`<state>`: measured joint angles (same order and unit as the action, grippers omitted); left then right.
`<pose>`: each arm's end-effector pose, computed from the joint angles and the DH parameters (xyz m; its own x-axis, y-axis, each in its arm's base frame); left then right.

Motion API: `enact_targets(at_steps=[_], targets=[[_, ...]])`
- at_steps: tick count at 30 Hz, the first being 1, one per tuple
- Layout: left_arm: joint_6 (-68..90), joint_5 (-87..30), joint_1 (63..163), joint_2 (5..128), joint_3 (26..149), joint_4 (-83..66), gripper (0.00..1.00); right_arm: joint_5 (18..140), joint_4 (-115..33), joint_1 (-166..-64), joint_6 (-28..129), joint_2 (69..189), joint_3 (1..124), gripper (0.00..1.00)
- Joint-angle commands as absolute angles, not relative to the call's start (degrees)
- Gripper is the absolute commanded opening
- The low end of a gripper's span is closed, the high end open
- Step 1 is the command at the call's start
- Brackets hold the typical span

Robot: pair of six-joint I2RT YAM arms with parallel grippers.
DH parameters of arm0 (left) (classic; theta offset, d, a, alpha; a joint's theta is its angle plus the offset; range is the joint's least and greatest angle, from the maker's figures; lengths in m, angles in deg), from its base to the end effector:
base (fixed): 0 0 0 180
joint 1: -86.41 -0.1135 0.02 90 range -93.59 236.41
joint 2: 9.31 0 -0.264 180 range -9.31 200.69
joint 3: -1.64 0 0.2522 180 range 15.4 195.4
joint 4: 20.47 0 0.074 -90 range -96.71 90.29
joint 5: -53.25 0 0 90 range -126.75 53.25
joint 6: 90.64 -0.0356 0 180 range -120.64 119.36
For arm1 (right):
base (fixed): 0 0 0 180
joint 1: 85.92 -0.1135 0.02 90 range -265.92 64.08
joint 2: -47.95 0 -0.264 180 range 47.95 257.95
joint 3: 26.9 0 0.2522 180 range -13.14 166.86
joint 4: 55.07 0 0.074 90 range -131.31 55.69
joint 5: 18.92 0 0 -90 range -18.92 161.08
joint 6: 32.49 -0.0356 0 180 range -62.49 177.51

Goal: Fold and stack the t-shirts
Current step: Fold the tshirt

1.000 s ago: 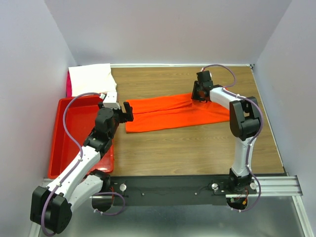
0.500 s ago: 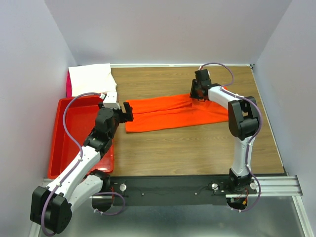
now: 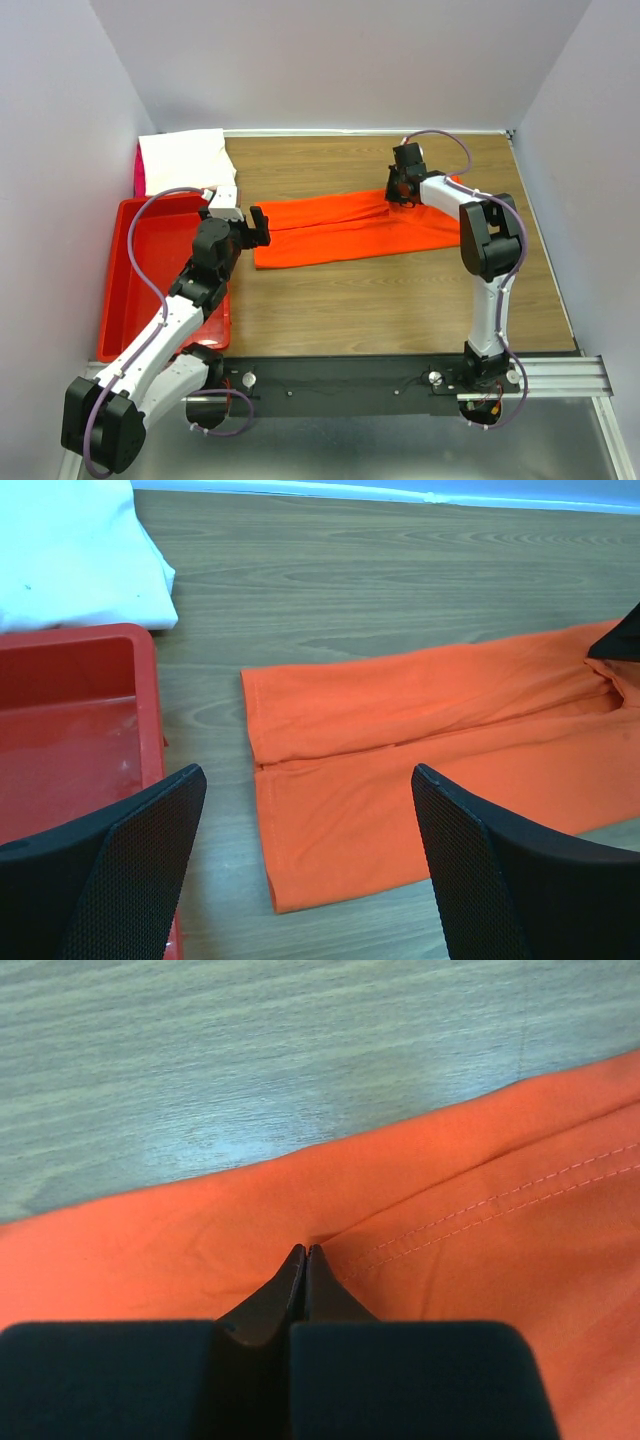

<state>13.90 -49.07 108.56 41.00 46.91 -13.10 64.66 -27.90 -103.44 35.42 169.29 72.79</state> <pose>0.1963 -0.0717 0.2711 -0.2367 -0.1685 -0.9569 0.1198 0.9723 -0.2008 0.4434 0.1358 0.1636 -0.7511 0.1548 -0.6417 0.0578 0.9838 0.1696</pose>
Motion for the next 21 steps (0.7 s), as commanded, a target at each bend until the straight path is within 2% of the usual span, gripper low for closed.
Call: enact_targets(at_steps=[1,21], targets=[[13.6,-48.4,108.6,41.0,48.5,-14.4,0.91,66.6,-26.8,-103.9,35.4,169.3,73.4,0.01],[13.5,-47.8,108.6,42.0,48.6,-14.6,0.91,75.7,-29.1,-104.2,36.1,166.2,71.6,0.03]])
